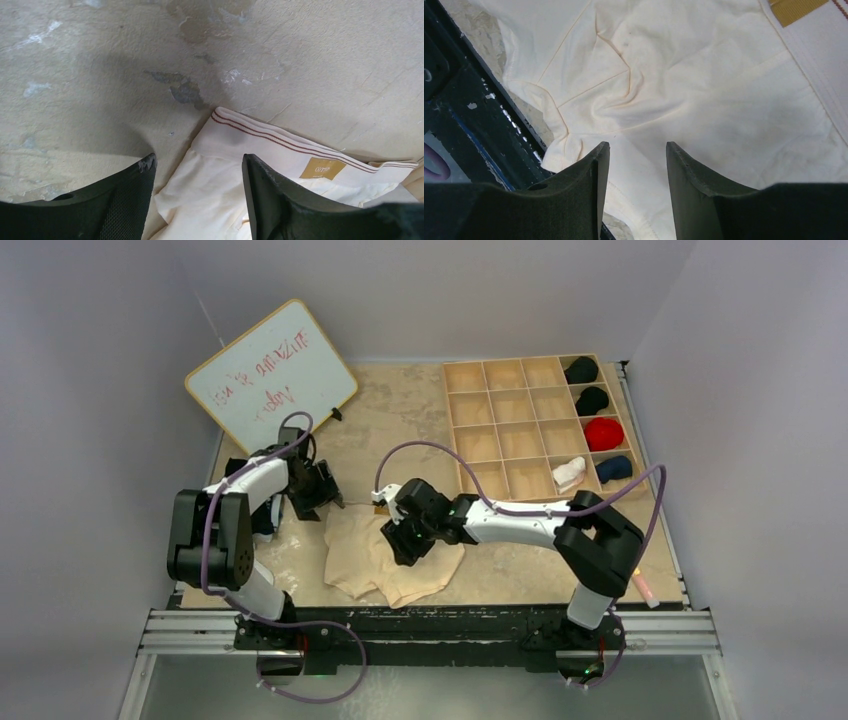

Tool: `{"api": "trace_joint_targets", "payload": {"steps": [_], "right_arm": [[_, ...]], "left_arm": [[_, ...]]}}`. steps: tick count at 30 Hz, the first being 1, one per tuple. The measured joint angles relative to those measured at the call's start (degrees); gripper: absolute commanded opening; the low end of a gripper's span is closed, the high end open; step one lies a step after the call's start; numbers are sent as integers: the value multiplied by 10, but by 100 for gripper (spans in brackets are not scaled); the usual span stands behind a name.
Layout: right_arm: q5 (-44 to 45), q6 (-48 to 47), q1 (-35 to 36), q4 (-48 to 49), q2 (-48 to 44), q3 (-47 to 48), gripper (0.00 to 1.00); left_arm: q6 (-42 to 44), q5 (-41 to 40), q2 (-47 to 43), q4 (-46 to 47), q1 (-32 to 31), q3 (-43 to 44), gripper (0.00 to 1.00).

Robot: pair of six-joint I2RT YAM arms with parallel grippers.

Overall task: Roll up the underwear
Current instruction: Flatten out the underwear at the center of the board.

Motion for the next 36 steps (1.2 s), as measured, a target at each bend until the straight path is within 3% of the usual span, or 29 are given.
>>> {"api": "trace_joint_targets", "payload": {"steps": [3, 10, 12, 19, 25, 30, 36], "right_arm": [[8, -2, 10, -2, 4, 2, 48], [19, -9, 55, -9, 46, 40, 47], [26, -14, 70, -12, 62, 53, 45], [85, -23, 93, -37, 90, 85, 37], [113, -27, 91, -44, 60, 85, 44], [74, -21, 90, 57, 19, 85, 50], [53, -23, 112, 177, 63, 87, 51]], "left_arm": [[13, 6, 17, -2, 0, 8, 52], [30, 10, 45, -1, 0, 28, 7], [33, 10, 47, 3, 0, 29, 0], [36, 27, -7, -7, 0, 34, 0], [23, 37, -86, -9, 0, 50, 0], [7, 38, -90, -10, 0, 38, 0], [-6, 37, -90, -11, 0, 23, 0]]}}
